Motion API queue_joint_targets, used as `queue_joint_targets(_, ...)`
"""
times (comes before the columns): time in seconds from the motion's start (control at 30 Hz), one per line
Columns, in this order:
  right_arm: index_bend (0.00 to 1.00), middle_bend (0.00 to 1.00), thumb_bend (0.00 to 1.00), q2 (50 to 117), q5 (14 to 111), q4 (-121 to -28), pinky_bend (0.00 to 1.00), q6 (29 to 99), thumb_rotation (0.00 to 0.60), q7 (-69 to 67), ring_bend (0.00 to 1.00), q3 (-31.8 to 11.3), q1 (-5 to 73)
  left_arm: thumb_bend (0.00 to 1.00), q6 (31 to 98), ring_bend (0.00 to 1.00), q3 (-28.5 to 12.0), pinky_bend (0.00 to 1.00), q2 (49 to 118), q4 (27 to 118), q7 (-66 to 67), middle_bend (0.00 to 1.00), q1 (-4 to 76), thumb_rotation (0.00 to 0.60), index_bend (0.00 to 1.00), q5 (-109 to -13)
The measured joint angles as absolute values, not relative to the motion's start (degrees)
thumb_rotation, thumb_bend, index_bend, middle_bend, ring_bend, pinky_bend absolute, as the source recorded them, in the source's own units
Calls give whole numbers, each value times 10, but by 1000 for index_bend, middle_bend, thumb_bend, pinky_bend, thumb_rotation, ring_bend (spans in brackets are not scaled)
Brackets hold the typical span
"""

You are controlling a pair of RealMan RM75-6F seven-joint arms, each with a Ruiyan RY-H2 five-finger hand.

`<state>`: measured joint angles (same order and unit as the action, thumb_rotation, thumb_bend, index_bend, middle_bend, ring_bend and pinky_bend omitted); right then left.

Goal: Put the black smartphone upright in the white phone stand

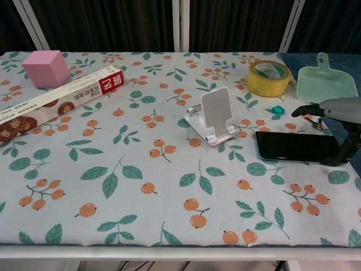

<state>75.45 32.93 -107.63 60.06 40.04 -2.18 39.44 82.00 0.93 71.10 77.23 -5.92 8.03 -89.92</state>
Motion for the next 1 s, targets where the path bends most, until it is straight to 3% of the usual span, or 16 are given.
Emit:
queue_joint_targets(0.4,120,0,176,780,329,-1059,0,612,600,409,0,-5,406,11,820,114,9,209,712,768,-64,79,78,348,41,-892)
queue_joint_targets(1.0,183,0,187,792,320,-1044,0,620,600,408,0,-2,412,11,810,114,11,209,714,766,-59,79,77,349,41,-885)
